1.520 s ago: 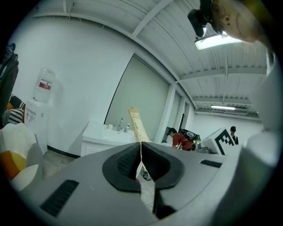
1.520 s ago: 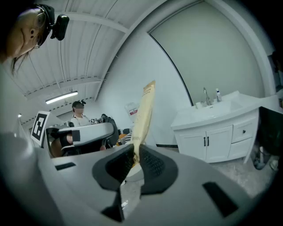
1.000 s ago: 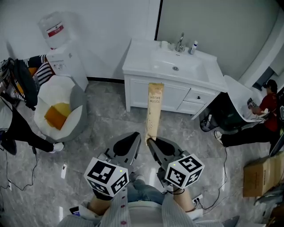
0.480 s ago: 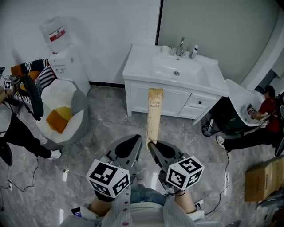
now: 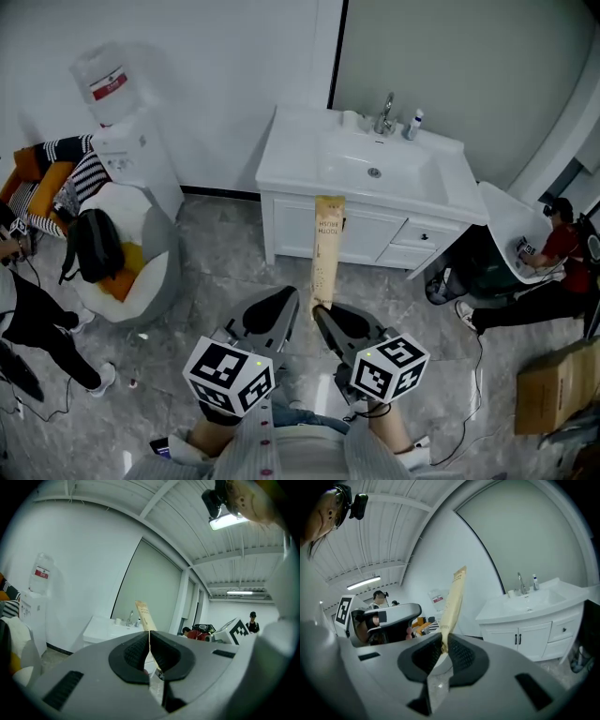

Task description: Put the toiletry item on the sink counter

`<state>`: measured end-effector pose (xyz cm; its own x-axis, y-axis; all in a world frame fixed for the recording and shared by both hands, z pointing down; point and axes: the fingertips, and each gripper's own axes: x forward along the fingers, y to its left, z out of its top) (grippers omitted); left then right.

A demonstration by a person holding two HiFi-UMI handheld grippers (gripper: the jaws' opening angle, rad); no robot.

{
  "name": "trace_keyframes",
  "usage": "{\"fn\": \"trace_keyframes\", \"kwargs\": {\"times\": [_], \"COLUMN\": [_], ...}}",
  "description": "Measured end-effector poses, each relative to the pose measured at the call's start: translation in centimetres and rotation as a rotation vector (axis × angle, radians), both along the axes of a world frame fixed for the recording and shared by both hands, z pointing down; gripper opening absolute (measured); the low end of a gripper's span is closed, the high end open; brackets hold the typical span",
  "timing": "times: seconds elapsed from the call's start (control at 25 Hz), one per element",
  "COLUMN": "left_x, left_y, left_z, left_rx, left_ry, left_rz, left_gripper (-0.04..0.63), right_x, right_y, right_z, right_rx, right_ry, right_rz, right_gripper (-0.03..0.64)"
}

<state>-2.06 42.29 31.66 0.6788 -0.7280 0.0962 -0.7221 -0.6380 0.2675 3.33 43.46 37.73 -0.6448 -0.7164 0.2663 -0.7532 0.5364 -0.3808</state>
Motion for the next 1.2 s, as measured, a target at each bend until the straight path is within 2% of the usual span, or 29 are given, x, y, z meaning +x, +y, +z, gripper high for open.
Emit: {"fn": "trace_keyframes", "kwargs": {"times": [0.48, 0.92, 1.2], "left_x": [-3.2, -6.1, -6.7], "left_y": [-13.5, -20.3, -21.8], "left_z": [-0.3, 0.1, 0.3], "left_rx": [-0.014, 0.0, 0.002], "left_ry": [-0.004, -0.002, 0.009], "left_rz": [0.003, 0.022, 0.05], "left_gripper": [0.021, 0.021, 0.021], "right_x": [-1.9, -3.9, -4.7], "right_y": [-12.5, -19.0, -20.2], "right_z": [0.1, 0.9, 1.8], "right_rx": [-0.042, -0.049, -0.075], "right_ry": [0.001, 0.003, 0.023], "right_rz": [0.027, 0.073, 0.096], "right_gripper": [0.049, 0.049, 0.049]}}
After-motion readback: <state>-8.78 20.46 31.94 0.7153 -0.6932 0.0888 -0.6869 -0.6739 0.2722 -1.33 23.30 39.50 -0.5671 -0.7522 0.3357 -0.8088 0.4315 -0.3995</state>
